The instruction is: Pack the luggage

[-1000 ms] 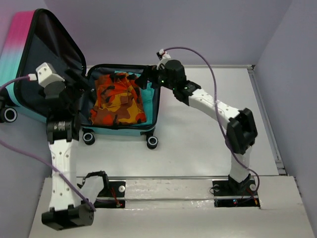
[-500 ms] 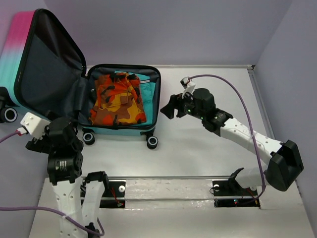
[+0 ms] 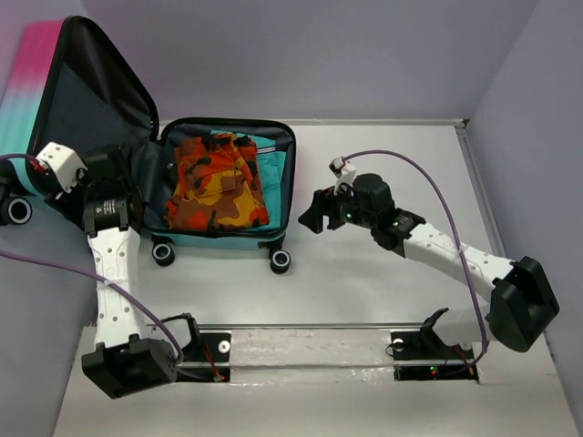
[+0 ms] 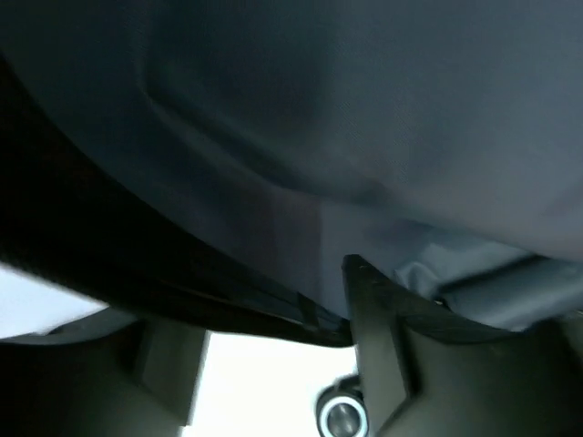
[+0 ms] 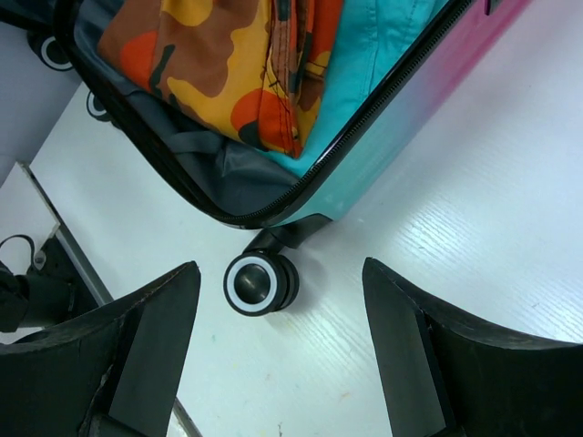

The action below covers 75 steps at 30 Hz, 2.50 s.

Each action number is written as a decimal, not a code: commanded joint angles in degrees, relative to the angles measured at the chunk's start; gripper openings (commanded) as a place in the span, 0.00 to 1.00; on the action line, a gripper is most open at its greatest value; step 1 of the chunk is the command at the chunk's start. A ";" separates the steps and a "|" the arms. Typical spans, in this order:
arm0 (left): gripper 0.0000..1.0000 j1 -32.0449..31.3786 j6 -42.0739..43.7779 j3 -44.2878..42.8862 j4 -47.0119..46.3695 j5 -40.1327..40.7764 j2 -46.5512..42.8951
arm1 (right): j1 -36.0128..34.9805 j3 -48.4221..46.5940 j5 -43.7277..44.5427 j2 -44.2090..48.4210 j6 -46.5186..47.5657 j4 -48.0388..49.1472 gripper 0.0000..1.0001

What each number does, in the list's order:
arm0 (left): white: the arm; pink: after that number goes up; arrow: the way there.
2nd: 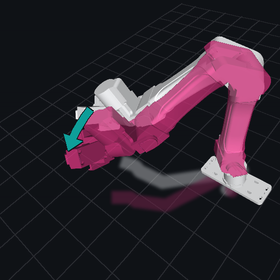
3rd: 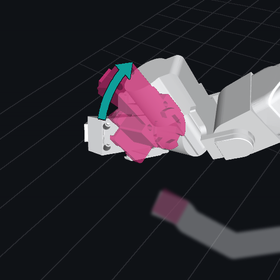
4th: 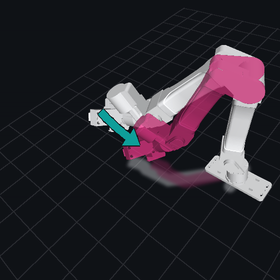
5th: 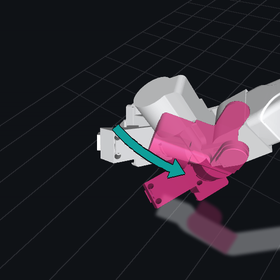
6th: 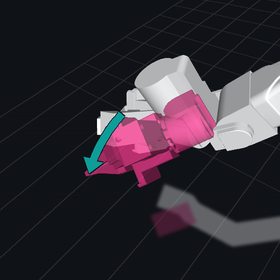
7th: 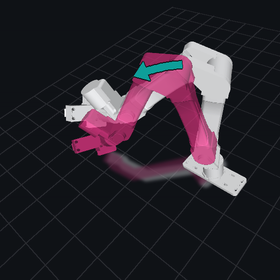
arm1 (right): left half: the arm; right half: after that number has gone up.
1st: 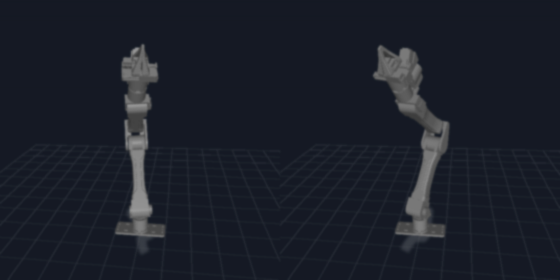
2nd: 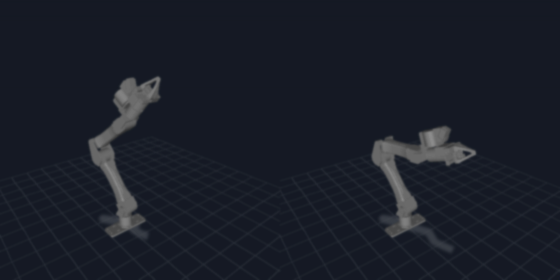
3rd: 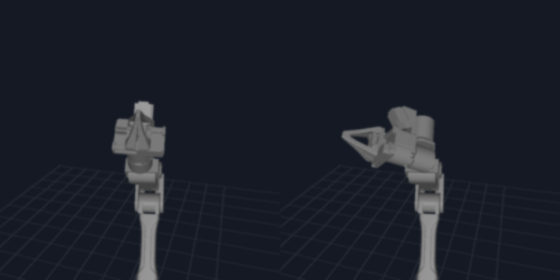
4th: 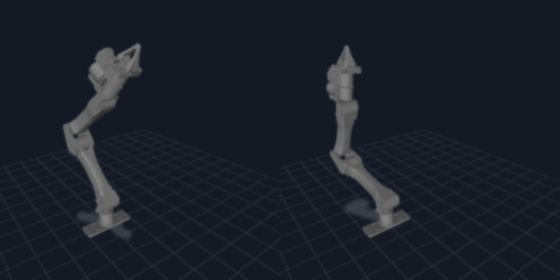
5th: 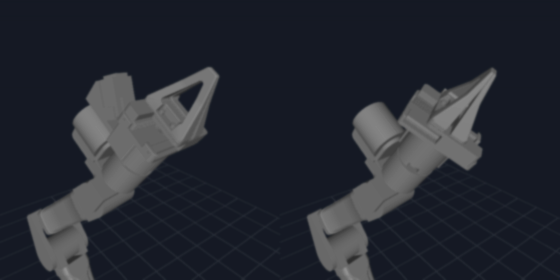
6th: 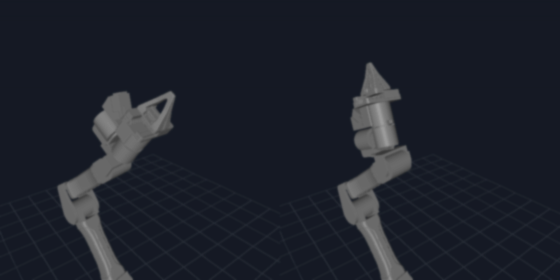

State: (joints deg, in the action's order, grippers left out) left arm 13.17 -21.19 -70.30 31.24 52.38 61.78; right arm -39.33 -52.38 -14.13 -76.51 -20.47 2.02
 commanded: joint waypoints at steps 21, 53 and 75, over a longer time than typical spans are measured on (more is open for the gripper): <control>0.06 -48.47 19.95 3.51 -12.62 -28.36 -12.92 | 0.22 -2.82 4.89 -6.02 -7.74 5.89 0.78; 0.24 -1.92 -2.90 -8.63 -15.87 -49.33 15.46 | 6.28 -10.78 22.67 -4.60 -0.72 -6.50 0.07; 0.16 7.05 -3.33 5.52 -23.24 -46.58 26.11 | 1.27 -16.53 7.11 -11.04 -1.15 2.11 0.07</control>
State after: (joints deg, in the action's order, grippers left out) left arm 19.99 -24.56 -68.20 10.83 8.27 87.20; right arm -36.34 -72.40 -1.41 -97.95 -19.38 -4.23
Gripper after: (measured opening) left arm 0.170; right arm 0.070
